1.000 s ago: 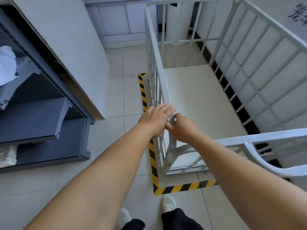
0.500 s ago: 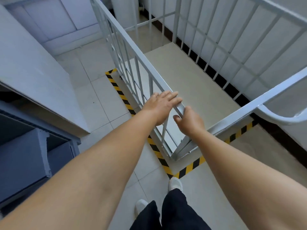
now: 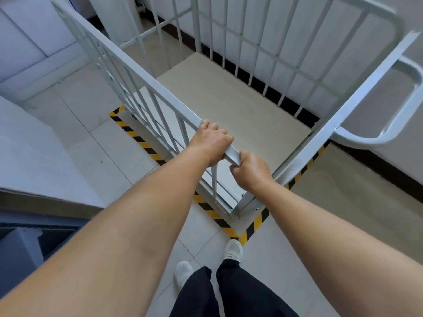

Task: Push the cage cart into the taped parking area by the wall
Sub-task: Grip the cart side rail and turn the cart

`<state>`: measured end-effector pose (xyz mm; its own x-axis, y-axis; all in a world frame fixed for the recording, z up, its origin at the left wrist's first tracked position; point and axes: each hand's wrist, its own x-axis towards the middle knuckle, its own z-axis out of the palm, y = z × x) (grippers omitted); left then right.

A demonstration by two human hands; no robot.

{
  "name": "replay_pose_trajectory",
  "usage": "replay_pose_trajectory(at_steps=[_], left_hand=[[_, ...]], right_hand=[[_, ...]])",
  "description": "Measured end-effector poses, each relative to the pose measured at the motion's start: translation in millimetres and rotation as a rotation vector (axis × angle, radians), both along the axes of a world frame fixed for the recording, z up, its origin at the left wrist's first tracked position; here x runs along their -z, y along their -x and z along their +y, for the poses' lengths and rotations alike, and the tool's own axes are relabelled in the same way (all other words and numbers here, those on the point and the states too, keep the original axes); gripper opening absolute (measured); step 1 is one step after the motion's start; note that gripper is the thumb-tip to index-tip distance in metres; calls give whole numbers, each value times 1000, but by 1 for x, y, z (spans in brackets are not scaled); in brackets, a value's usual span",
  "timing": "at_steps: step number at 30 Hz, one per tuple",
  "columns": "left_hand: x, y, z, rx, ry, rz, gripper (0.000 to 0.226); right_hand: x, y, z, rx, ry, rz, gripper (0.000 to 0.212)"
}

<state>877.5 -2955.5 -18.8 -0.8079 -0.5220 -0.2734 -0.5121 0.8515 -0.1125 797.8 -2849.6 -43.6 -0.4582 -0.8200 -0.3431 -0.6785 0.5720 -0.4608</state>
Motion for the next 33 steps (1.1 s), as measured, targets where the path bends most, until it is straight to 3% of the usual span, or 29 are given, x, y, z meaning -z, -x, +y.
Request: replay_pose_trajectory(at_steps=[19, 33], left_hand=[[15, 10, 23, 187, -131, 166, 16], [17, 24, 43, 269, -126, 210, 22]], right_hand=[[-16, 0, 42, 164, -84, 3, 4], [-19, 8, 61, 281, -140, 47, 17]])
